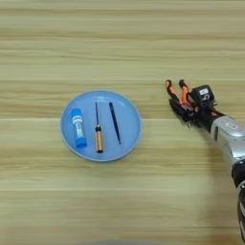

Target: Move the objects on the table

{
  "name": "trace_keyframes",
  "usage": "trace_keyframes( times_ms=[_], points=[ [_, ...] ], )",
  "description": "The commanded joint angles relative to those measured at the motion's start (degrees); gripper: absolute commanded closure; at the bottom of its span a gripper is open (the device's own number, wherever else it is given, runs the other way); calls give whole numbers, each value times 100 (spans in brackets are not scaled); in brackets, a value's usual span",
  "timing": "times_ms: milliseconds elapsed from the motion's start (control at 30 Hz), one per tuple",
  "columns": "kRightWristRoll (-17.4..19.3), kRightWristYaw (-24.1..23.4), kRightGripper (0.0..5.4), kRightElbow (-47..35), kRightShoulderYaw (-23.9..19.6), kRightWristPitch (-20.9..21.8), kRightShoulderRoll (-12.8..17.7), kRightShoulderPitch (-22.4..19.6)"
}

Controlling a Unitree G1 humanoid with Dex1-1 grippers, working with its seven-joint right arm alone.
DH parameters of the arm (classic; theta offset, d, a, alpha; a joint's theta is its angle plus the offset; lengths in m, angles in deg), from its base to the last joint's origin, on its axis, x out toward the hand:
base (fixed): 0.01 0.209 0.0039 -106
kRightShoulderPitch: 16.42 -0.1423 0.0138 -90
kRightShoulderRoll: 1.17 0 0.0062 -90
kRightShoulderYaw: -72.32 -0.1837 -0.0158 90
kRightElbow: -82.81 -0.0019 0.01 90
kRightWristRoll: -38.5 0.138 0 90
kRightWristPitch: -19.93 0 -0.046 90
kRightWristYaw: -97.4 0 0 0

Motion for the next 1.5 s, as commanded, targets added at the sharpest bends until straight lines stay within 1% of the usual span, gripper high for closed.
trace_keyframes(
  times_ms=[33, 167, 200, 233, 333, 567, 800, 900, 1167, 1500],
  points=[
    [44, -64, 107, -230, -46, 54, 183, -344],
    [158, -1, 53, -477, -97, 59, 136, -322],
    [192, 14, 49, -533, -115, 66, 124, -323],
    [224, 27, 27, -576, -134, 79, 111, -326],
    [366, 68, 2, -738, -198, 101, 68, -321],
    [778, 356, 2, -1383, -326, 247, -83, -226],
    [1000, 753, 2, -2343, -162, 196, -223, 69],
    [1042, 898, 2, -2640, -73, 131, -268, 171],
    [1072, 1133, 2, -3120, 164, -52, -366, 292],
    [1032, 1377, 2, -3296, 440, -327, -432, 486]
  ],
)
